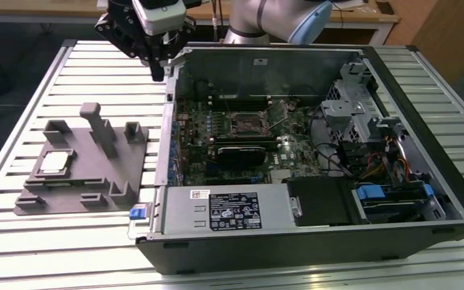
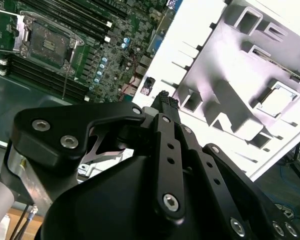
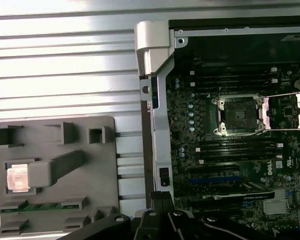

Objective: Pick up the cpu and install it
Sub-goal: 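Reach for the cpu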

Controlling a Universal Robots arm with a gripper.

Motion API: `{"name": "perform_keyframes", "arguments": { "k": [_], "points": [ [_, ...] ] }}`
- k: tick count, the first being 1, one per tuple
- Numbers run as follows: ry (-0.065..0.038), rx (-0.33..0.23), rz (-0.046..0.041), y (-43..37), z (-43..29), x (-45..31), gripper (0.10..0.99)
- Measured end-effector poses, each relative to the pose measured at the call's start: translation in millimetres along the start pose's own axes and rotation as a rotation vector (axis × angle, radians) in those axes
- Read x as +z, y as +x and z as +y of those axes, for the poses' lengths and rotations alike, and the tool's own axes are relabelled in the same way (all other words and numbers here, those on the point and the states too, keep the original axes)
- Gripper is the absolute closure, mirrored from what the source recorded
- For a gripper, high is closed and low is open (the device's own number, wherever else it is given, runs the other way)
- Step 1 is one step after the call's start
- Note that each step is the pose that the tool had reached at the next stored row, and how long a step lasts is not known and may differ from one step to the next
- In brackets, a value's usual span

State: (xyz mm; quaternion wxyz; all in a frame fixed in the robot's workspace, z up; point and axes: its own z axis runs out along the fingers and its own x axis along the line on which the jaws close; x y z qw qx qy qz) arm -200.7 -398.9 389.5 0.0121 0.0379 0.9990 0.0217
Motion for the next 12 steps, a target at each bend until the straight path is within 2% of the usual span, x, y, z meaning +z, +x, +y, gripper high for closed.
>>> {"name": "perform_keyframes", "arguments": {
  "k": [12],
  "points": [
    [0.0,0.0,0.0001,8.7,-0.7,0.3,0.98]
  ]
}}
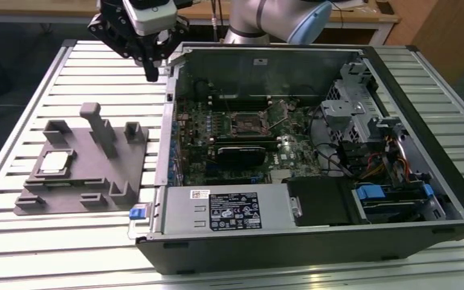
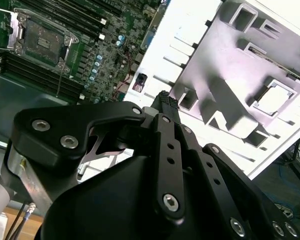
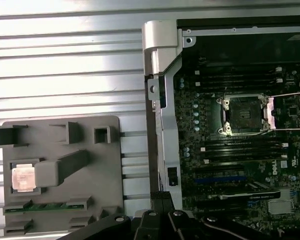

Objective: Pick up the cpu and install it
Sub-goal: 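Reach for the cpu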

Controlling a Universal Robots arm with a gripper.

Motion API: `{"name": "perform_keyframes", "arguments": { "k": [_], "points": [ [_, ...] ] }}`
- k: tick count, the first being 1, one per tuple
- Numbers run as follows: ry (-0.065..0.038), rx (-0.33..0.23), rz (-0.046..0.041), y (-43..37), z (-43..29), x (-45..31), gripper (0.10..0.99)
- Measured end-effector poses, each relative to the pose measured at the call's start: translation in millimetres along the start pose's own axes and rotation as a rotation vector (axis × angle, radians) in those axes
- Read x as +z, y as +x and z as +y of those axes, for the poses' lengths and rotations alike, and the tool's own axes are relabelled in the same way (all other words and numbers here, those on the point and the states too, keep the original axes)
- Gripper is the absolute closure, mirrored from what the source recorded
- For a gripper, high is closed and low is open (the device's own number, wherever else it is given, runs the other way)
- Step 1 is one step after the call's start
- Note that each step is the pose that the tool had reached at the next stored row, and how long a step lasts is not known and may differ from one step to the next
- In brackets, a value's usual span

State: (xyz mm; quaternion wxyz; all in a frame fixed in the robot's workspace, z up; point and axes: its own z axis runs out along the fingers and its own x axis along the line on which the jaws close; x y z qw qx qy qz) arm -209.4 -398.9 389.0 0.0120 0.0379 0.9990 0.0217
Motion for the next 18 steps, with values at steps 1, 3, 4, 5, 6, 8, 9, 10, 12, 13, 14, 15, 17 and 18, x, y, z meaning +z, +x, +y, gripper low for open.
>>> {"name": "perform_keyframes", "arguments": {
  "k": [1,3,4,5,6,8,9,10,12,13,14,15,17,18],
  "points": [
    [0.0,0.0,-0.0001,1.3,-0.1,0.1,0.98],
    [0.0,0.0,0.0,4.0,-0.3,0.1,0.98],
    [0.0,0.0,0.0,5.5,-0.4,0.2,0.98],
    [0.0,0.0,0.0,6.8,-0.5,0.2,0.98],
    [0.0,0.0,0.0001,8.1,-0.6,0.2,0.98],
    [0.0,0.0,0.0002,10.6,-0.8,0.4,0.98],
    [0.0,0.0,0.0004,11.8,-0.9,0.4,0.98],
    [0.0,0.0,0.0005,13.0,-1.0,0.5,0.98],
    [0.0,0.0,0.0007,15.2,-1.2,0.7,0.98],
    [0.0,0.0,0.0009,16.2,-1.3,0.7,0.98],
    [0.0,0.0,0.001,17.2,-1.3,0.7,0.98],
    [0.0,0.0,0.0012,18.1,-1.4,0.7,0.98],
    [0.0,0.0,0.0013,19.9,-1.5,0.9,0.98],
    [0.0,0.0,0.0014,20.7,-1.6,0.9,0.98]
  ]
}}
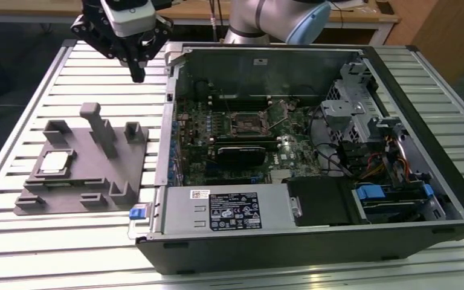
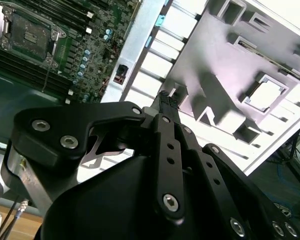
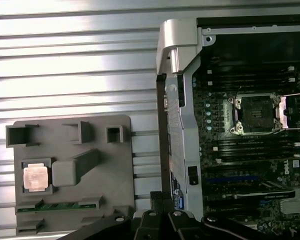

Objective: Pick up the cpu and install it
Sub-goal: 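Reach for the cpu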

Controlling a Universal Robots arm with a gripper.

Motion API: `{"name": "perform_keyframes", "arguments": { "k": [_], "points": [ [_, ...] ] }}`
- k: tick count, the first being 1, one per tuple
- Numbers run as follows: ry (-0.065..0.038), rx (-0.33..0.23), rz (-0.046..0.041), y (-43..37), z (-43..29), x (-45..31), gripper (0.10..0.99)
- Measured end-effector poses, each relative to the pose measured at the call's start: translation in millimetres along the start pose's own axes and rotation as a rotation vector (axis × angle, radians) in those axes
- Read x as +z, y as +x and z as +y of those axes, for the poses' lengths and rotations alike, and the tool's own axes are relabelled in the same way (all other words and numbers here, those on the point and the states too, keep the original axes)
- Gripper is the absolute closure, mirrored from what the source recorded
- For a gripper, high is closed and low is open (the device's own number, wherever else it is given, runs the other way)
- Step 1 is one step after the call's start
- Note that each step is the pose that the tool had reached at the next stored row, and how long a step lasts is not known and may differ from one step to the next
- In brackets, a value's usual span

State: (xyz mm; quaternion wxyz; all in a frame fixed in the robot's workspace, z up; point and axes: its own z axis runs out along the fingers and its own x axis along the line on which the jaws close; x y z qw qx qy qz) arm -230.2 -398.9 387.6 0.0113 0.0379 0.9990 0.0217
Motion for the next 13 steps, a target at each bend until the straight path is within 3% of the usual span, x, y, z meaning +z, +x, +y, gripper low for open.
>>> {"name": "perform_keyframes", "arguments": {
  "k": [10,11,13],
  "points": [
    [0.0,0.0,0.0014,8.7,-0.7,0.5,0.98],
    [0.0,0.0,0.0043,24.1,-1.9,1.4,0.98],
    [0.0,0.0,0.0045,25.9,-2.0,1.5,0.98]
  ]
}}
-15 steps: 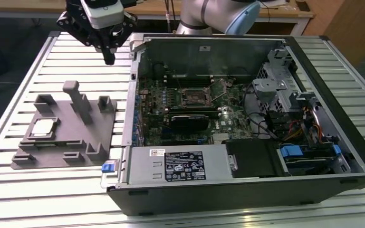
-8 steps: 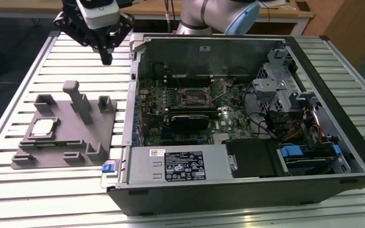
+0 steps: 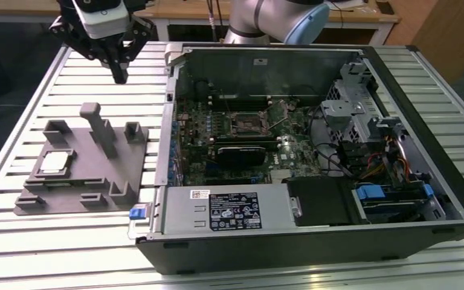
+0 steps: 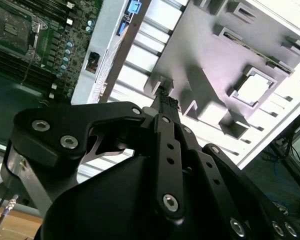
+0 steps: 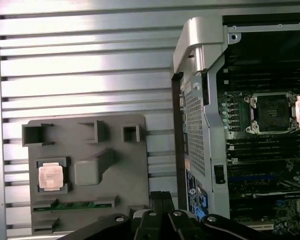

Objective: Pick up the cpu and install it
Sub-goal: 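Reach for the cpu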

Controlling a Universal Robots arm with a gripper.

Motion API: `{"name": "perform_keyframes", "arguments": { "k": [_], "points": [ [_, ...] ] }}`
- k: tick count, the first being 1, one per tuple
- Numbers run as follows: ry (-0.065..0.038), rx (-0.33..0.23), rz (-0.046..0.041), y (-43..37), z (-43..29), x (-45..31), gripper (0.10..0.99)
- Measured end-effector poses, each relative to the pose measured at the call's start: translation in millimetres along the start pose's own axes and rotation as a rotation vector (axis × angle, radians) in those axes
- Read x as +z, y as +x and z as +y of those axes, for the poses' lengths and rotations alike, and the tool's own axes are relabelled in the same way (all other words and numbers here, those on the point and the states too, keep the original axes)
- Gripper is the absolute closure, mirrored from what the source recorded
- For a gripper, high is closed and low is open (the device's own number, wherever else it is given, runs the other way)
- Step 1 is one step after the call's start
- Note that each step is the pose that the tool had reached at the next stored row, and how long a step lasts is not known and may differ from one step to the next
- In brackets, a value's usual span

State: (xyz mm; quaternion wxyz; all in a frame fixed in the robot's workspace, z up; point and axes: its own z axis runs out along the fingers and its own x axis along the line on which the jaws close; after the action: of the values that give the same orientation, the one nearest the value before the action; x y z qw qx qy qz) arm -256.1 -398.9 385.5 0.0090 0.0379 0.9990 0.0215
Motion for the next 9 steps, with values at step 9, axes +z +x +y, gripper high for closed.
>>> {"name": "perform_keyframes", "arguments": {
  "k": [9],
  "points": [
    [0.0,0.0,0.0013,7.4,-0.6,0.5,0.98]
  ]
}}
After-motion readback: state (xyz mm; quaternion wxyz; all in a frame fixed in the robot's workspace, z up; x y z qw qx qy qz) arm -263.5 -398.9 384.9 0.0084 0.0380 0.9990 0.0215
